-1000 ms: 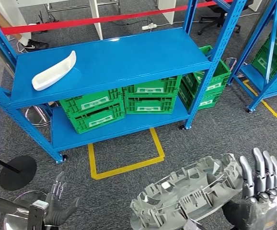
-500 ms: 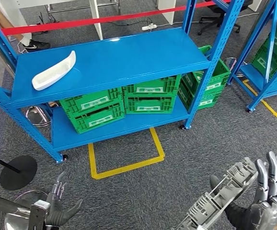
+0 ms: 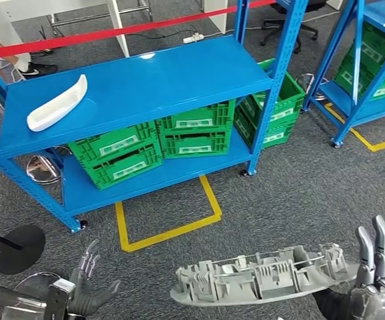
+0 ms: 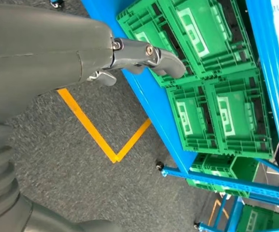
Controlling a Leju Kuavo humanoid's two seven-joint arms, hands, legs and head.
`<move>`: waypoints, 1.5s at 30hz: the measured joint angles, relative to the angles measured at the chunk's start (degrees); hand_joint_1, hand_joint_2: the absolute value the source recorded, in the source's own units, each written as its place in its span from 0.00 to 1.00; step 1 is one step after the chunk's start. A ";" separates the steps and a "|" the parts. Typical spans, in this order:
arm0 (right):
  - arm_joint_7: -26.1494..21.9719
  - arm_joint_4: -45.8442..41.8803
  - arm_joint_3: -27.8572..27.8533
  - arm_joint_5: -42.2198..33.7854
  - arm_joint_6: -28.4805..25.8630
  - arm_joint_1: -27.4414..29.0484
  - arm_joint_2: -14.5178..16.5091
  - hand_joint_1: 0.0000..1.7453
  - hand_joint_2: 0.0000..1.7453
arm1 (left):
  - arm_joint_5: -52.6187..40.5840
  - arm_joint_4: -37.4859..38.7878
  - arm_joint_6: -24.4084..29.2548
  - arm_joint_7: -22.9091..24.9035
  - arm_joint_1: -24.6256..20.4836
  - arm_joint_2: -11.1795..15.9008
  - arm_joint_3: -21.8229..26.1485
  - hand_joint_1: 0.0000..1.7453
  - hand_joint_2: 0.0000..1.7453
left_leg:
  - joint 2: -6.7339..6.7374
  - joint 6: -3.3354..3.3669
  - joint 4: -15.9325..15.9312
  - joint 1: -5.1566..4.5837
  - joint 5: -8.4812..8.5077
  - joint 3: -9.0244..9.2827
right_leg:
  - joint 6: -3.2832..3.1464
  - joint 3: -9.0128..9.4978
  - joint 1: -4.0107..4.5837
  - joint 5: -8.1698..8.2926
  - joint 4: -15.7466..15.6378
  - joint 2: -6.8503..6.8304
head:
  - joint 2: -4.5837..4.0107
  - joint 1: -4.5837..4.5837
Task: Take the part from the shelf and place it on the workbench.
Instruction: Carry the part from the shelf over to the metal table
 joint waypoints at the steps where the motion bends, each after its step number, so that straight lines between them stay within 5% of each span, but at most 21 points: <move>1: 0.00 0.00 -0.07 0.03 0.00 0.05 0.02 0.08 1.00 | -0.01 0.00 0.00 0.00 0.00 0.00 -0.02 0.00 1.00 | 0.33 -0.23 0.09 0.08 0.00 -0.01 | -0.59 -0.14 0.06 0.06 0.21 0.58 | 0.00 -0.12; 4: -0.02 0.00 -0.20 0.10 0.00 0.11 0.06 0.08 1.00 | -0.01 0.00 -0.01 0.00 0.00 0.00 -0.05 0.00 1.00 | -1.19 -1.09 3.82 0.48 -2.78 -1.23 | -1.81 -0.63 0.05 0.58 0.30 1.98 | 0.00 -0.18; 6: -0.03 0.00 -0.23 0.16 0.00 0.11 0.13 0.08 1.00 | -0.06 0.00 -0.01 0.01 0.05 -0.01 -0.05 0.00 1.00 | -2.87 -1.36 11.17 0.55 -7.23 -4.21 | -2.39 -1.12 0.11 0.96 0.27 3.05 | 0.00 -0.19; 8: -0.11 0.00 -0.32 0.22 0.00 0.16 0.19 0.08 1.00 | -0.26 0.00 -0.05 0.01 0.14 -0.01 -0.05 0.00 1.00 | -3.31 -1.29 17.39 0.55 -9.86 -7.01 | -2.69 -1.66 0.27 1.27 0.29 4.30 | 0.00 -0.17; 10: -0.42 0.00 -0.55 0.31 0.00 0.21 0.28 0.08 1.00 | -0.47 0.00 -0.13 0.00 0.20 -0.02 -0.05 0.00 1.00 | -3.61 -0.92 16.14 0.54 -8.02 -6.33 | -2.67 -1.87 0.37 1.49 0.30 5.45 | 0.00 -0.17; 13: -1.08 0.00 -0.97 0.57 0.00 0.31 0.46 0.08 1.00 | -0.67 0.00 -0.22 0.00 0.08 -0.01 -0.01 0.00 1.00 | -4.79 -0.07 4.79 0.49 -2.50 -0.89 | -2.27 -2.02 0.50 1.76 0.37 6.70 | 0.00 -0.19; 15: -1.56 -0.04 -1.08 1.32 0.00 0.34 0.62 0.08 1.00 | -0.86 0.00 -0.23 0.00 -0.02 -0.09 -0.03 0.00 1.00 | -5.42 0.00 0.91 0.53 -1.59 0.54 | -1.82 -2.46 0.73 1.93 0.53 7.08 | 0.00 -0.16; 19: -3.60 -1.19 -2.21 4.32 0.00 -0.19 2.07 0.08 1.00 | -0.27 -0.01 0.16 0.00 0.76 -0.15 -0.56 0.00 1.00 | -5.60 -0.39 0.38 0.47 -1.22 0.21 | -3.03 -2.84 0.77 2.22 0.26 6.90 | 0.00 -0.10; 24: -3.96 -3.17 -4.15 4.69 0.00 -1.66 4.39 0.08 1.00 | 0.92 0.00 0.92 0.00 0.94 0.19 -1.78 0.00 1.00 | -5.61 0.26 0.43 0.25 -0.86 -0.14 | -1.42 -2.78 0.53 3.07 -0.54 6.87 | 0.00 -0.12; 30: -3.64 -2.33 -4.33 1.93 0.00 -1.49 5.19 0.08 1.00 | 0.88 0.00 1.41 0.01 0.16 0.59 -2.05 0.00 1.00 | -5.61 0.56 0.49 0.09 -0.62 -0.48 | -0.79 -3.06 0.32 3.38 -0.56 6.87 | 0.00 -0.15; 45: 3.27 1.39 3.55 -3.49 0.02 -0.14 -3.26 0.08 1.00 | 0.26 0.00 0.77 0.00 -0.04 0.13 -0.79 0.00 1.00 | -5.61 0.43 0.49 0.17 -0.39 -0.72 | -0.79 -3.37 0.37 3.49 -0.46 6.88 | 0.00 -0.15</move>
